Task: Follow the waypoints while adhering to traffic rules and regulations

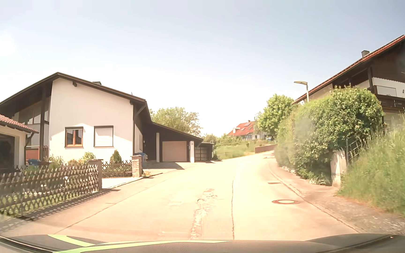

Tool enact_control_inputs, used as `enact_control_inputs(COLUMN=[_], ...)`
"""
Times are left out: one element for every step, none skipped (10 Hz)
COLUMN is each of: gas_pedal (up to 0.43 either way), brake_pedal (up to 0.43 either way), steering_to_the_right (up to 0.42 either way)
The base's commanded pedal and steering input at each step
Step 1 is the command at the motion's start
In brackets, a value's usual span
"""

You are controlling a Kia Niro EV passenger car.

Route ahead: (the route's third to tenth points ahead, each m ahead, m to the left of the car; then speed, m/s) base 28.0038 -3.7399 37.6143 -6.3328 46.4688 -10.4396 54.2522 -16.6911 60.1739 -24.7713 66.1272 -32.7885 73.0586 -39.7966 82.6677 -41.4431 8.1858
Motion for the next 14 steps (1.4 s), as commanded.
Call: enact_control_inputs(gas_pedal=[0.110,0.110,0.110,0.110,0.098,0.098,0.087,0.079,0.067,0.067,0.039,0.039,0.039,0.039], brake_pedal=[0.000,0.000,0.000,0.000,0.000,0.000,0.000,0.000,0.000,0.000,0.000,0.000,0.000,0.000], steering_to_the_right=[0.027,0.025,0.025,0.025,0.025,0.025,0.026,0.027,0.029,0.034,0.038,0.038,0.038,0.038])
